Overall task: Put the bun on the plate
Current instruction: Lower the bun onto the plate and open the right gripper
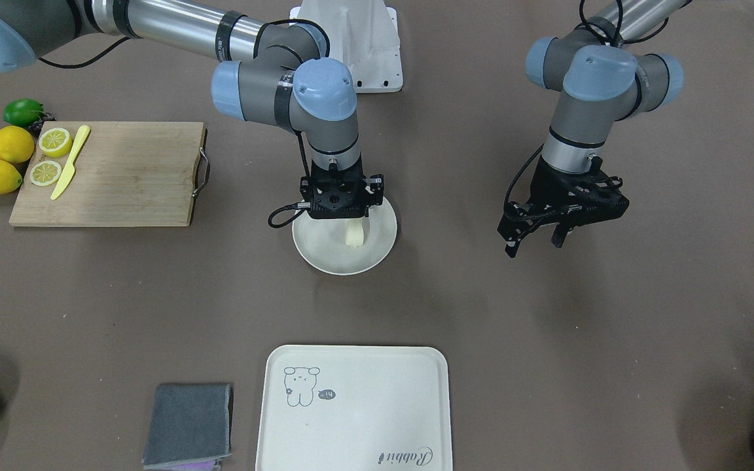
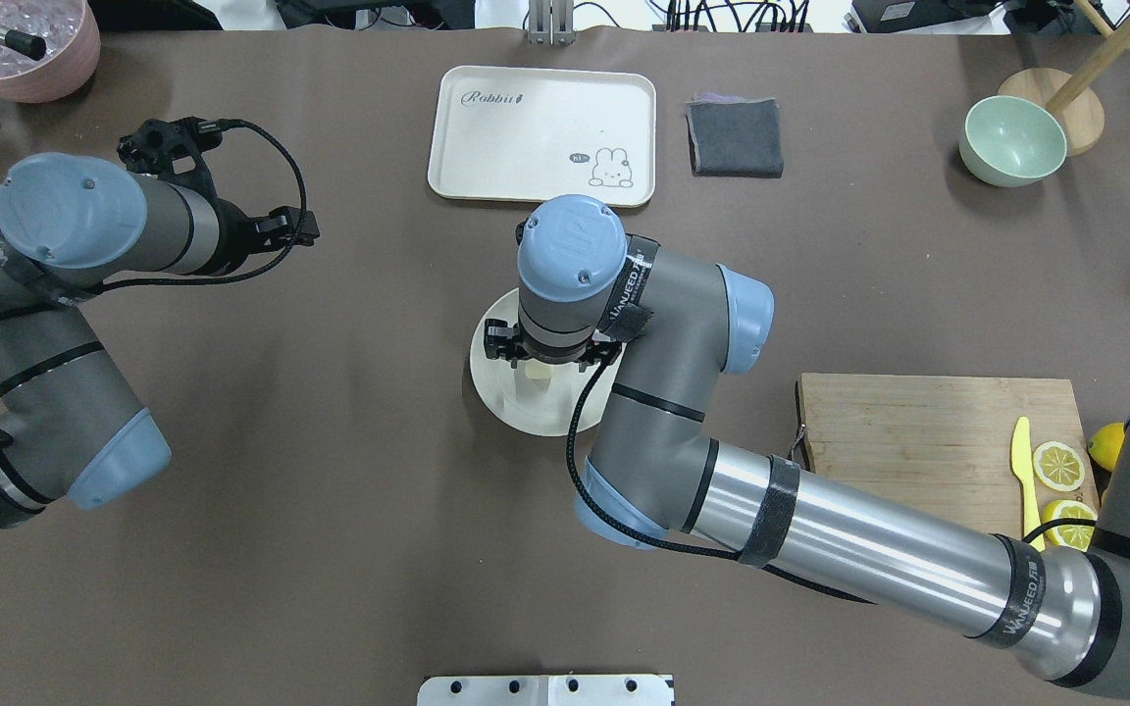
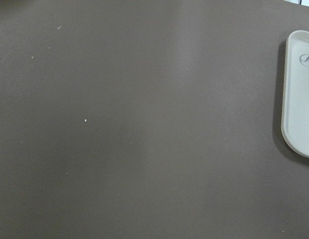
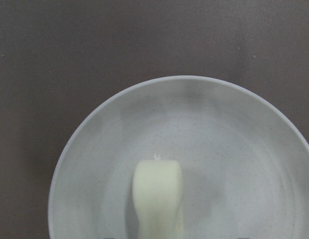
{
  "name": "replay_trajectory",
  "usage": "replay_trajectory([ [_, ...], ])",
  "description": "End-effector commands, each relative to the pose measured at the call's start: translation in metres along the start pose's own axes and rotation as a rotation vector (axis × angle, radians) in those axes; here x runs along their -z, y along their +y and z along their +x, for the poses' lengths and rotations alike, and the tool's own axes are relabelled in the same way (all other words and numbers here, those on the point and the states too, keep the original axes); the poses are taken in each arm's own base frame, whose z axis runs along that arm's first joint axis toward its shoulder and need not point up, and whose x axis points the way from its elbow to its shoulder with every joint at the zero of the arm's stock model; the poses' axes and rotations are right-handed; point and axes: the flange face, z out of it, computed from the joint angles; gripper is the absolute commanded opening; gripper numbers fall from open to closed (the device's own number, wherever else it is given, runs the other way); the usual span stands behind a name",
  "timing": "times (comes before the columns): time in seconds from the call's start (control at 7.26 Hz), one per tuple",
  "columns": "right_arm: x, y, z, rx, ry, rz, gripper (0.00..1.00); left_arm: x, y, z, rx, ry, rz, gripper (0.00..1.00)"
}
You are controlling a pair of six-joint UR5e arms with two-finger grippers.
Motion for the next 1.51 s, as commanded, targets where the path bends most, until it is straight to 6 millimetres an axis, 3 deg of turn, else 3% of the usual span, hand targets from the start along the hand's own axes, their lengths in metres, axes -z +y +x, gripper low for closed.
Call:
replay_trajectory([
  [0.0,0.015,-0.007,0.001,-0.005,-0.016,0.007,0.99,-0.001,0.000,0.000,-0.006,-0.002,-0.002,0.98],
  [0.14,0.035,-0.017,0.006,-0.019,-0.032,-0.001,0.99,0.001,-0.006,-0.004,-0.067,-0.005,0.006,0.98],
  [0.28,0.067,-0.037,0.025,-0.047,-0.006,-0.012,0.99,0.002,-0.022,-0.026,-0.145,-0.030,0.012,0.98],
  [0.41,0.093,-0.058,0.069,-0.008,0.028,-0.020,0.99,0.001,-0.037,-0.070,-0.265,-0.073,-0.005,0.98],
  [0.69,0.133,-0.100,0.194,0.052,0.019,-0.036,1.00,0.022,-0.090,-0.113,-0.418,-0.080,0.076,0.98],
  [0.83,0.147,-0.114,0.256,0.091,0.024,-0.040,0.99,0.027,-0.108,-0.143,-0.390,-0.115,0.094,0.98],
  [1.1,0.159,-0.140,0.358,0.165,0.082,-0.028,0.99,0.018,-0.113,-0.169,-0.365,-0.161,0.080,0.98],
  [1.24,0.172,-0.148,0.422,0.191,0.079,-0.045,1.00,0.024,-0.127,-0.188,-0.349,-0.169,0.044,0.98],
  [1.38,0.188,-0.151,0.494,0.212,0.085,-0.051,1.00,0.031,-0.138,-0.224,-0.351,-0.149,-0.095,0.98],
])
